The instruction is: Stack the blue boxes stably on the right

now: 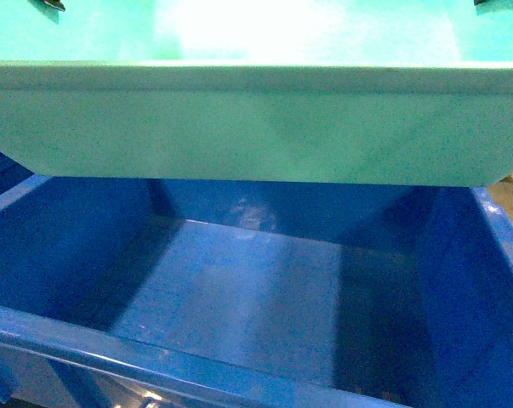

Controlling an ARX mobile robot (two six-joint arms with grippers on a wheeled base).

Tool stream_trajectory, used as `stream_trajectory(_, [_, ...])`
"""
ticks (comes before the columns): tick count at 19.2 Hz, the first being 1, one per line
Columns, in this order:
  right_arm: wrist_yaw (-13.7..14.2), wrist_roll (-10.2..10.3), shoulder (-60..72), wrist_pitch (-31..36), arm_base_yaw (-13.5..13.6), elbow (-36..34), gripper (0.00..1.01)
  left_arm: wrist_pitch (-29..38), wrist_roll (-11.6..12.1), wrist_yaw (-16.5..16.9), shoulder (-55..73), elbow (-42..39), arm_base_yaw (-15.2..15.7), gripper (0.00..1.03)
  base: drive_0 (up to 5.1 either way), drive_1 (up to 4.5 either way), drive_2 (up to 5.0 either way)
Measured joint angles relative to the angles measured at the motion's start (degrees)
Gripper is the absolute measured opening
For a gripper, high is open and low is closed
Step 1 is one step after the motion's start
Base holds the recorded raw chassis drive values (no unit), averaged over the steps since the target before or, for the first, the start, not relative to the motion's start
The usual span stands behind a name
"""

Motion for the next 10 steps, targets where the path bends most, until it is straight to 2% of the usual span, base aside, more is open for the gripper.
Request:
stream_trajectory(6, [-0.9,3.3,1.4,-7.3,-0.1,0.0,0.02,-3.0,3.1,5.6,4.4,0.1,0.0,0.02,0.0,0.0,0.0])
stream_trajectory(10, [-4.4,5.9,2.3,-8.9,-0.5,-2.5,0.02,-4.3,7.0,7.0,6.7,0.3,0.8,0.02,0.0,0.0,0.0])
